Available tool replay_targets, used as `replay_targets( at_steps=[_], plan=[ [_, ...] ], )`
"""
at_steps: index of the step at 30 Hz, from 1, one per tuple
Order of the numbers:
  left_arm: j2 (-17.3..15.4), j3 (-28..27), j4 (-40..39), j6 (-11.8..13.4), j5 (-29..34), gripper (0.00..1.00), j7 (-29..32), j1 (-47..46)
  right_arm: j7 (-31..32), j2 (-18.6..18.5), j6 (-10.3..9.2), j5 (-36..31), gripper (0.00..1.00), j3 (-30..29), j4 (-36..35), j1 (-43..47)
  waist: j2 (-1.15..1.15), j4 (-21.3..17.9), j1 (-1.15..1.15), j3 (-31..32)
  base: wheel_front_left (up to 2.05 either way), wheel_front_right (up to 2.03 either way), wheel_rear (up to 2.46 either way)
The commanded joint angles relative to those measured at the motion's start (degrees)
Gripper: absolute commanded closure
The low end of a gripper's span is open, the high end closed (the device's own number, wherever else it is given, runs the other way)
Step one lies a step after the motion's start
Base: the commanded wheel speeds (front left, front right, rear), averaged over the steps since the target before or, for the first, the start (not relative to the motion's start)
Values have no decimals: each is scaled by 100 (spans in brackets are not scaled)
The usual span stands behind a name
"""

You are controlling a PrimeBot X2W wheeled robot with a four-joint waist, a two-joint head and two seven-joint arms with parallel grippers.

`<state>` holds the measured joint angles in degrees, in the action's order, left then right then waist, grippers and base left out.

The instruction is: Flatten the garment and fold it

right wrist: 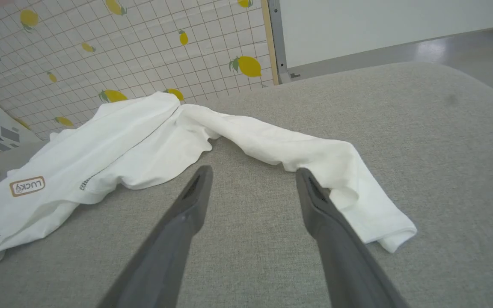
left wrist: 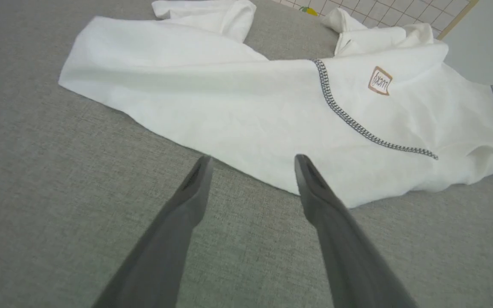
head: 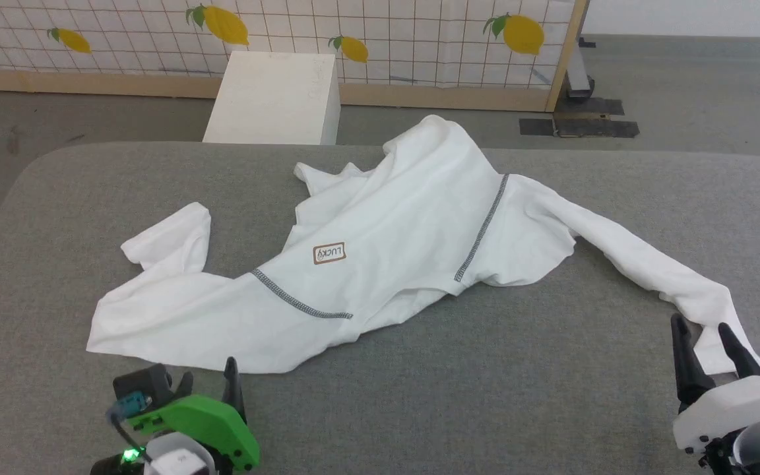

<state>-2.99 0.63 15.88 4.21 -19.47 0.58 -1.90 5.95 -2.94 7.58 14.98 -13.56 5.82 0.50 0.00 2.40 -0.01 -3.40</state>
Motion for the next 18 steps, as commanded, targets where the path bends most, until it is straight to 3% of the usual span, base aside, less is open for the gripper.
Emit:
replay_targets(
  at_steps=[1,5,10,14,16,17,18],
  plan=[
    [11,-21,67,115,-102,0,339,-230,-15,5,-9,56,0,-52,-79,43,0,-32,1,-32,0,0,0],
    [-57,-32,358,367,-249,0,1509,-589,26,5,-9,7,0,-91,-221,-45,0,-80,1,-172,0,0,0],
    [-235,-28,568,525,-215,0,2035,-909,52,6,-9,-32,0,-14,-309,-180,0,-169,1,-388,0,0,0],
    [-407,204,792,463,-67,0,2484,-991,27,6,-9,52,0,55,-272,-221,0,-218,1,-525,0,0,0],
    [-452,289,851,377,-67,71,2651,-997,-5,6,-9,76,0,71,-246,-239,0,-222,1,-575,0,0,0],
    [-452,303,849,341,-92,100,2670,-998,-17,6,-9,87,0,74,-225,-248,0,-219,1,-592,0,0,0],
    [-457,332,862,300,-107,100,2723,-980,-25,6,-9,89,0,77,-208,-255,0,-217,1,-600,0,0,0]
  ],
)
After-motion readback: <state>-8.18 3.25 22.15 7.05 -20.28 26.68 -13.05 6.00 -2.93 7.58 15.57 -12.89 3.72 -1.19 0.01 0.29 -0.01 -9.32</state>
